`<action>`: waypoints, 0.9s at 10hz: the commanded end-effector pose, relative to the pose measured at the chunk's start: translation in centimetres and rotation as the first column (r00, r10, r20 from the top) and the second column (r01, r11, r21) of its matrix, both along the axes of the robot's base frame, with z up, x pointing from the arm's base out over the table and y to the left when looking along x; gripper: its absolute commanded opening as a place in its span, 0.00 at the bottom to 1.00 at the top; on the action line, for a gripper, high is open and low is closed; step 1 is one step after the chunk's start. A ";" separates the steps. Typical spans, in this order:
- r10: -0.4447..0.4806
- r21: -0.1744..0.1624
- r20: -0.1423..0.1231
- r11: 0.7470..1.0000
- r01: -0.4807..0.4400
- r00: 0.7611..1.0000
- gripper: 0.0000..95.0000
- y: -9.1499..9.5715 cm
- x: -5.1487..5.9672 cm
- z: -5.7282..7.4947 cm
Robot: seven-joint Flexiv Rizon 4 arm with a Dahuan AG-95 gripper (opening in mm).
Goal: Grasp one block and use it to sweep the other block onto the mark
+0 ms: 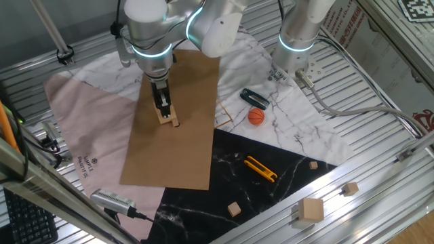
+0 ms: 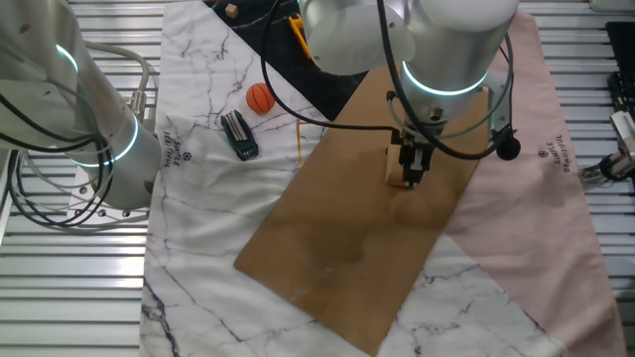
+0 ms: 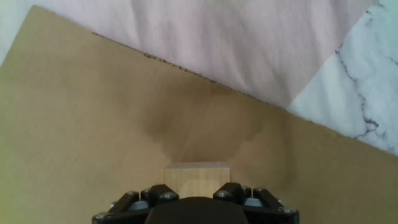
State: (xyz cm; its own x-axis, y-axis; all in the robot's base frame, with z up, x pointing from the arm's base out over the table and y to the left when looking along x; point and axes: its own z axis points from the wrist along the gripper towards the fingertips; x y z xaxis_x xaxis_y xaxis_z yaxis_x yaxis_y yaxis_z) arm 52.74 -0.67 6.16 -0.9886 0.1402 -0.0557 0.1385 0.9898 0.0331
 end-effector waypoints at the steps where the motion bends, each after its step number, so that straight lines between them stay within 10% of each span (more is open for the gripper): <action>1: 0.001 0.001 0.000 1.000 -0.001 1.000 0.00 0.0 0.0 0.0; 9: 0.002 0.001 -0.003 1.000 -0.002 1.000 0.00 0.1 0.0 0.0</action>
State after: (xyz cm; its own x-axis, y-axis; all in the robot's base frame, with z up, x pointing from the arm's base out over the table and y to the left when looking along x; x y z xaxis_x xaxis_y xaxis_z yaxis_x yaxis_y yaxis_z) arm 52.76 -0.59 6.20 -0.9889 0.1382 -0.0537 0.1365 0.9900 0.0344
